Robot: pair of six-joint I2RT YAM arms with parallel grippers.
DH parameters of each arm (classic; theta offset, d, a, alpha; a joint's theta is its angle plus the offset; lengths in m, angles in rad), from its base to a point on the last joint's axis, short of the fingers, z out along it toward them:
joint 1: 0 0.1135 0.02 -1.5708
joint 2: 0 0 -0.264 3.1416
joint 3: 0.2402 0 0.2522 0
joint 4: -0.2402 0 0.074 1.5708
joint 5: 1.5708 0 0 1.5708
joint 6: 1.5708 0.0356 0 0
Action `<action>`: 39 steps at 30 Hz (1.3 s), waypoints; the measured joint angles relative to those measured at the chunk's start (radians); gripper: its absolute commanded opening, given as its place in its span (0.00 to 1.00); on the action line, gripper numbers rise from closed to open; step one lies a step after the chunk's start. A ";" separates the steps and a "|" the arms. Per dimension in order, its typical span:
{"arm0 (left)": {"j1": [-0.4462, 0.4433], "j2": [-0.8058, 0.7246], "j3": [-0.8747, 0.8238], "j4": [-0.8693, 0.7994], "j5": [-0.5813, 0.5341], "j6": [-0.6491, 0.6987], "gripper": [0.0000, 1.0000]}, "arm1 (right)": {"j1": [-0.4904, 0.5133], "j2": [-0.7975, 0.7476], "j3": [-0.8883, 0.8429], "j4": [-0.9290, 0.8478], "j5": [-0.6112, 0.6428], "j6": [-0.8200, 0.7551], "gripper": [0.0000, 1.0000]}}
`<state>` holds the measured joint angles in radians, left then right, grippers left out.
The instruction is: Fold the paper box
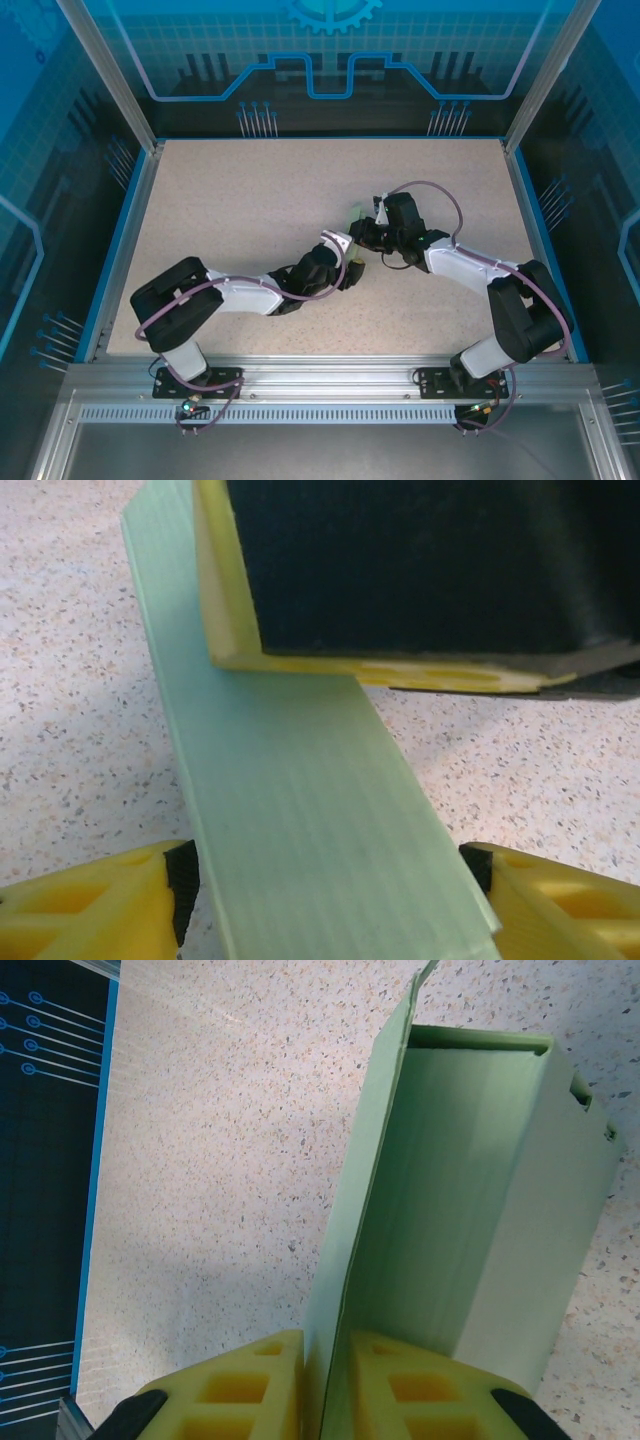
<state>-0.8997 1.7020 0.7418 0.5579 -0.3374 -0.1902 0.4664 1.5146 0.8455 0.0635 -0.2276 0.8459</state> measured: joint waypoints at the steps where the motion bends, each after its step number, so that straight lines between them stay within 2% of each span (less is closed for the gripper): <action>1: 0.000 0.003 0.000 0.011 -0.004 0.006 0.66 | 0.000 0.000 0.000 0.000 0.000 0.000 0.20; 15: 0.000 0.026 -0.019 0.090 -0.038 0.048 0.48 | -0.004 -0.010 0.000 -0.014 0.007 0.000 0.22; 20: 0.008 0.026 -0.027 0.108 -0.015 0.083 0.47 | -0.014 -0.031 0.004 -0.057 0.002 0.000 0.28; 30: 0.084 -0.014 -0.050 0.091 0.105 0.126 0.43 | -0.113 -0.167 0.006 -0.200 0.003 -0.076 0.41; 35: 0.170 -0.058 -0.051 0.045 0.252 0.159 0.39 | -0.182 -0.219 0.040 -0.253 -0.008 -0.192 0.47; 39: 0.260 -0.098 -0.051 0.020 0.390 0.206 0.37 | -0.202 -0.227 0.090 -0.279 -0.030 -0.348 0.48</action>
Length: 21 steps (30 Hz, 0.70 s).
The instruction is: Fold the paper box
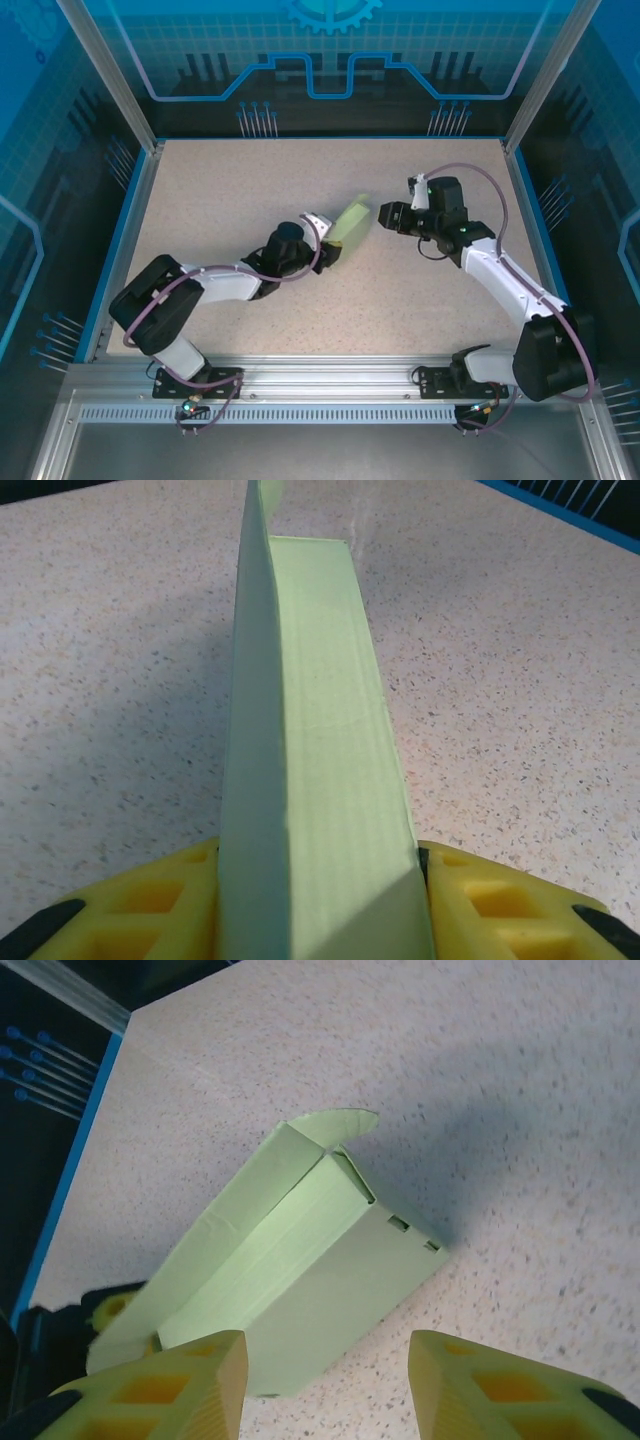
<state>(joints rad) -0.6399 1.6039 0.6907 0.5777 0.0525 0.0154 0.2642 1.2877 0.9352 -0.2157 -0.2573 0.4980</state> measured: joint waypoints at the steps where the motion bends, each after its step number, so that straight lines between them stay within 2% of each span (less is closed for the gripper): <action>1: 0.019 -0.008 0.000 -0.005 0.034 0.017 0.37 | 0.000 0.002 0.017 -0.012 -0.009 -0.050 0.49; 10: 0.148 -0.027 0.000 -0.061 0.341 0.160 0.35 | 0.000 0.063 0.119 -0.092 -0.038 -0.494 0.49; 16: 0.172 -0.029 -0.002 -0.101 0.457 0.266 0.35 | 0.000 0.063 0.111 -0.102 -0.043 -0.777 0.50; 21: 0.182 -0.029 -0.002 -0.154 0.516 0.341 0.35 | 0.000 0.077 0.113 -0.123 -0.065 -0.934 0.49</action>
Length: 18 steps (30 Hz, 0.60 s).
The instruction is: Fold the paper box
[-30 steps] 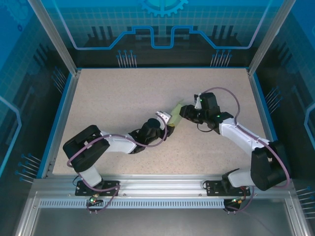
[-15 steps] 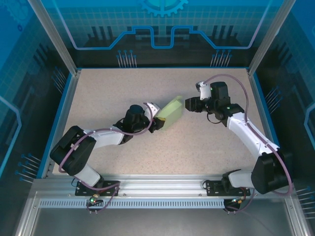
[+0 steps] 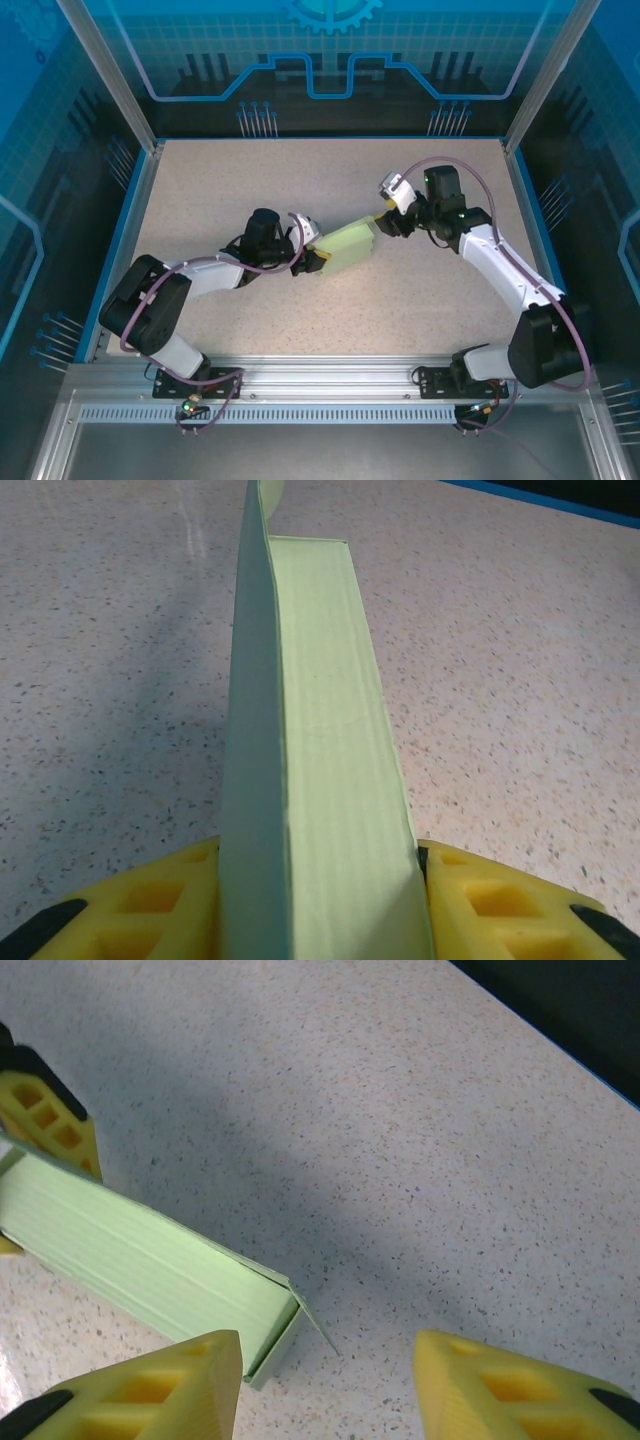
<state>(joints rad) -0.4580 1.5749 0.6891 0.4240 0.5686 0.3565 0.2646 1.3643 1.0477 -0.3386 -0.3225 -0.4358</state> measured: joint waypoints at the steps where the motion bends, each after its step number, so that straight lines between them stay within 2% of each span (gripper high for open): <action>1: 0.003 0.000 0.000 -0.007 0.006 0.011 0.35 | 0.000 0.011 0.002 -0.006 -0.005 -0.024 0.49; 11: 0.011 0.000 0.000 -0.057 0.032 0.062 0.35 | 0.026 0.097 0.002 -0.035 -0.017 -0.173 0.43; 18: 0.011 0.000 0.001 -0.061 0.032 0.064 0.36 | 0.039 0.135 0.002 -0.035 0.002 -0.214 0.25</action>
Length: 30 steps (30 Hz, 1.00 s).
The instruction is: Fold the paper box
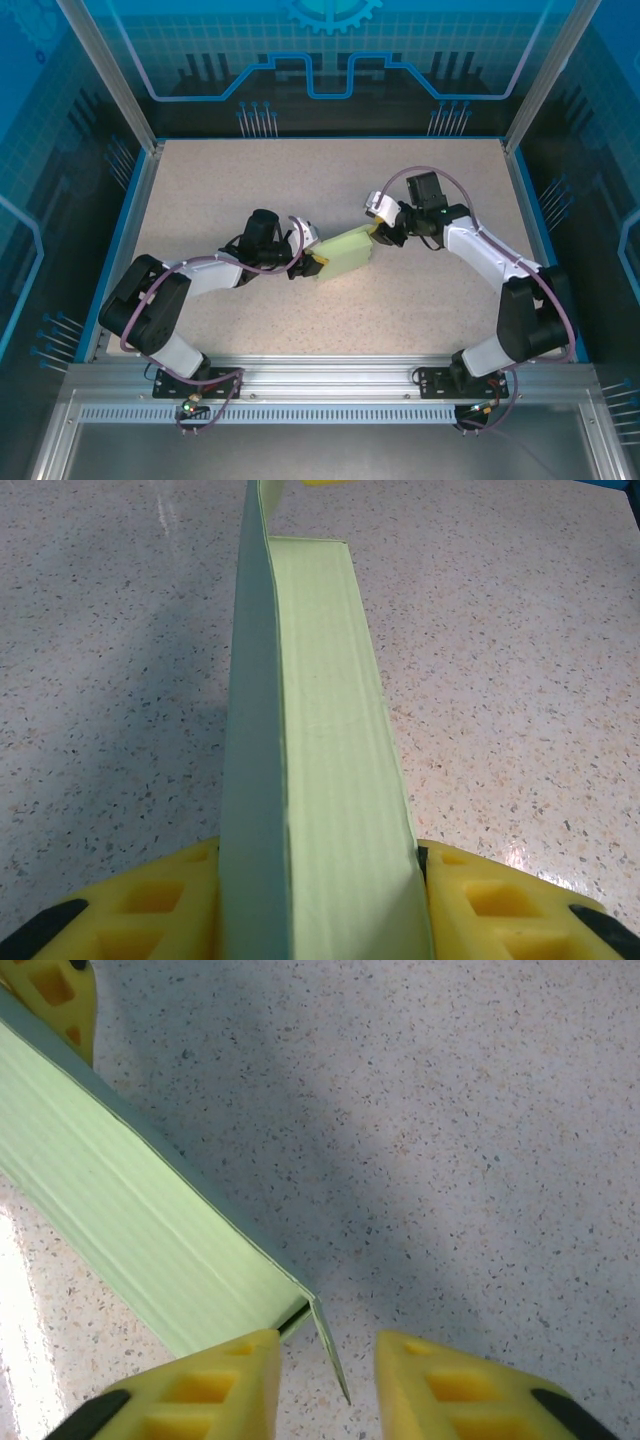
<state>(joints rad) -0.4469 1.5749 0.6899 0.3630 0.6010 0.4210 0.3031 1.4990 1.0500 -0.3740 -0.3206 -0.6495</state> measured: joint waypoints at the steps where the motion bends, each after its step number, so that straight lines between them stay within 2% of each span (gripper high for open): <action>1: 0.000 0.000 0.000 0.000 0.000 0.000 0.36 | 0.000 0.002 0.000 0.000 0.003 -0.005 0.23; 12: 0.000 0.000 0.002 -0.003 -0.001 -0.001 0.36 | 0.040 0.029 0.013 -0.002 0.052 0.010 0.06; 30: 0.000 0.000 0.016 -0.006 0.002 -0.003 0.37 | 0.107 0.017 0.079 -0.105 0.223 0.237 0.09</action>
<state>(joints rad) -0.4469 1.5749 0.7055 0.3569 0.6033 0.4179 0.4099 1.5158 1.1294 -0.4793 -0.0975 -0.4126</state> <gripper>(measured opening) 0.413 0.076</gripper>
